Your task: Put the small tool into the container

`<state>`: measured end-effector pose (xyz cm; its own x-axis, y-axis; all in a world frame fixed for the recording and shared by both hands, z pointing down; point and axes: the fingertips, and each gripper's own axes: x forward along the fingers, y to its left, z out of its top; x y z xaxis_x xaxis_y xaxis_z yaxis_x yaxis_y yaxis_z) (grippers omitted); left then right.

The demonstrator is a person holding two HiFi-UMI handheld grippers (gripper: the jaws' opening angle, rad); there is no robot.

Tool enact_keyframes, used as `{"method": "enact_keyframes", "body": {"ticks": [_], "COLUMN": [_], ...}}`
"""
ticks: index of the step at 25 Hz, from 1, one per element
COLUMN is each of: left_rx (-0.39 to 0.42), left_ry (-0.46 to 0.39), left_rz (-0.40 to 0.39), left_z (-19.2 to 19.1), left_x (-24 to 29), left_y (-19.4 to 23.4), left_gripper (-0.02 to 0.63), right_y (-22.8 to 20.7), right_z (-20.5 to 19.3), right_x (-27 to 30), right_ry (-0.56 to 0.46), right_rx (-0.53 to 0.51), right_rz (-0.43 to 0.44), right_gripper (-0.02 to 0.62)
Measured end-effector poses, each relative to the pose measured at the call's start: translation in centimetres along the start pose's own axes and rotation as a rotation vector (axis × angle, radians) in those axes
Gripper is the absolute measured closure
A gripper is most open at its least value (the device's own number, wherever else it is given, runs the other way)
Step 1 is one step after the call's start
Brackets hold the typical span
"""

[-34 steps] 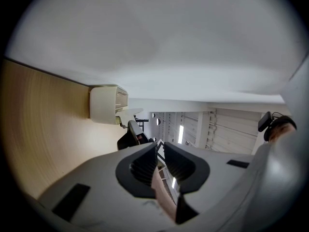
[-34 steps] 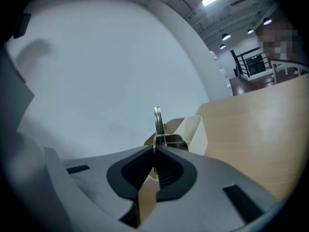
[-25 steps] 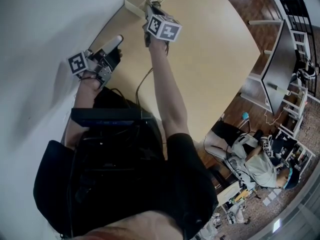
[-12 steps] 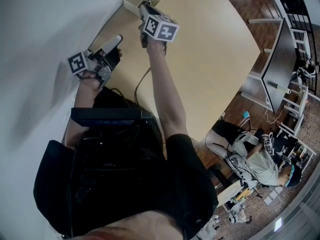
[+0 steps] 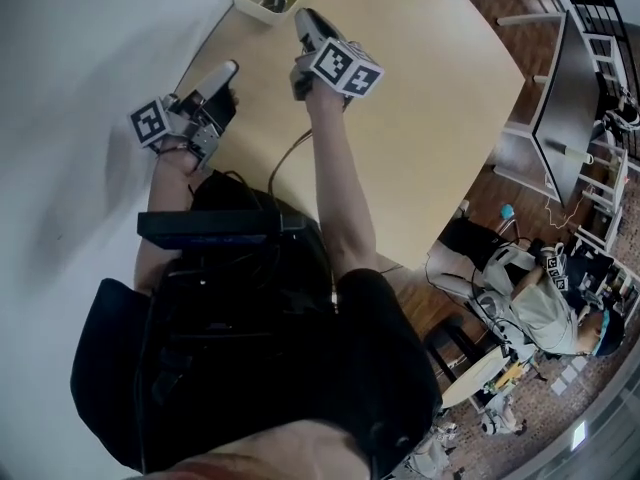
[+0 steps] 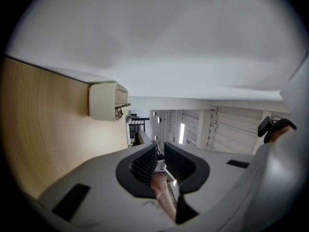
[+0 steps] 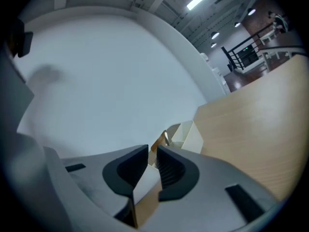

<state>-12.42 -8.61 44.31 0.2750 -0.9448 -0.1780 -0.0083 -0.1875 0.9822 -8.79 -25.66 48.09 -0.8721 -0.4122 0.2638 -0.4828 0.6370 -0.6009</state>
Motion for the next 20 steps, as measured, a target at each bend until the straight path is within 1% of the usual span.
{"method": "enact_keyframes", "body": {"ticks": [3,6,7,8,11,14,17,20], "left_rx": [0.010,0.026,0.036,0.045,0.067,0.086,0.108,0.139], "left_ry": [0.015,0.045,0.056,0.068,0.090,0.085,0.078,0.076], "left_rz": [0.009,0.016,0.015,0.014,0.029,0.058,0.071,0.081], "left_z": [-0.1,-0.4,-0.6,-0.7,-0.7,-1.3,-2.4,-2.9], "left_x": [0.1,0.5,0.6,0.8,1.2,0.9,0.5,-0.1], "left_y": [-0.3,-0.7,-0.8,-1.0,-1.7,-1.7,-1.1,-0.4], "left_gripper": [0.572,0.572,0.572,0.572,0.572,0.572,0.572,0.572], "right_y": [-1.4,-3.3,-4.0,-4.6,-5.5,-5.9,-6.2,-5.5], "right_z": [1.3,2.8,3.2,3.6,5.2,6.6,7.0,6.8], "right_x": [-3.2,-6.9,-8.2,-9.4,-12.1,-14.4,-15.8,-15.3], "right_ry": [-0.075,-0.180,-0.217,-0.252,-0.339,-0.405,-0.444,-0.485], "right_rx": [0.073,0.180,0.216,0.246,0.306,0.342,0.356,0.363], "right_rz": [-0.005,-0.005,-0.004,-0.004,0.004,0.040,0.089,0.183], "right_gripper": [0.531,0.535,0.551,0.551,0.576,0.578,0.578,0.584]}}
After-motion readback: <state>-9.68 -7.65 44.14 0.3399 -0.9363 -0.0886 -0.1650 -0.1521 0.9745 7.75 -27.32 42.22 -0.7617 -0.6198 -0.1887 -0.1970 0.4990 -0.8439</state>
